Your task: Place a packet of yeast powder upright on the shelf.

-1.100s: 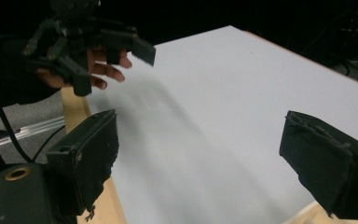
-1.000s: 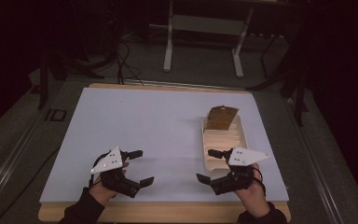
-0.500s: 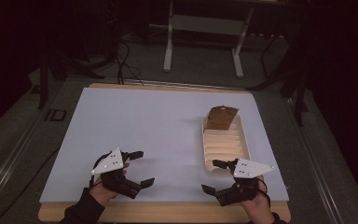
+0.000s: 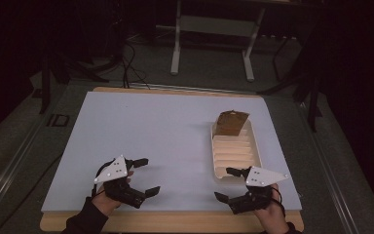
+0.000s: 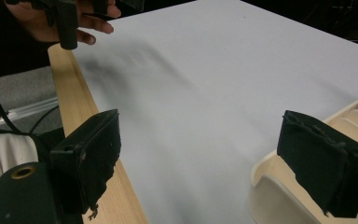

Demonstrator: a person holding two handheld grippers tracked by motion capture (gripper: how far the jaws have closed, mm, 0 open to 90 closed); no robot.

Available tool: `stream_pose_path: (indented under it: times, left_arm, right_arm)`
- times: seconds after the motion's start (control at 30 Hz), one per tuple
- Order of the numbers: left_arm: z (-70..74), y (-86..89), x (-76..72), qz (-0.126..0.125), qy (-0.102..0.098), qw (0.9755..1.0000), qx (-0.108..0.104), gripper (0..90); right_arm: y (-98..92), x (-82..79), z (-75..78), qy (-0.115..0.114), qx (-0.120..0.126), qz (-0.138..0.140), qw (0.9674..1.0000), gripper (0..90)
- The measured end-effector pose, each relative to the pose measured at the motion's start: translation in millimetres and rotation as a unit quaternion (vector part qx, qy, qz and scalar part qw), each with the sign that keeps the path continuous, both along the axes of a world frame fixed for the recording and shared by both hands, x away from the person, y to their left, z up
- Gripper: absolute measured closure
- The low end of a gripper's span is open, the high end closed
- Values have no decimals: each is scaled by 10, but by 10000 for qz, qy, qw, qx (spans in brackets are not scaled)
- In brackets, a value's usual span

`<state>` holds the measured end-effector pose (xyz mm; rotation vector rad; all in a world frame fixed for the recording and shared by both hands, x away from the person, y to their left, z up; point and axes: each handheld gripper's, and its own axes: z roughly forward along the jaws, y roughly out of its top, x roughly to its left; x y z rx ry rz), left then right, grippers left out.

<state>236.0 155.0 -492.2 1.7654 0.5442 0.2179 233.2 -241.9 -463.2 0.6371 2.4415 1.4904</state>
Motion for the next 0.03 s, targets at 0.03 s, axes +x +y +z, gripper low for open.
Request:
stream_pose_path:
  times: [0.03]
  left_arm:
    - [-2, 2, 0, 9, 5, 10000, -4, 18]
  right_arm:
    - [5, -2, -1, -16, -15, 21, 10000, 132]
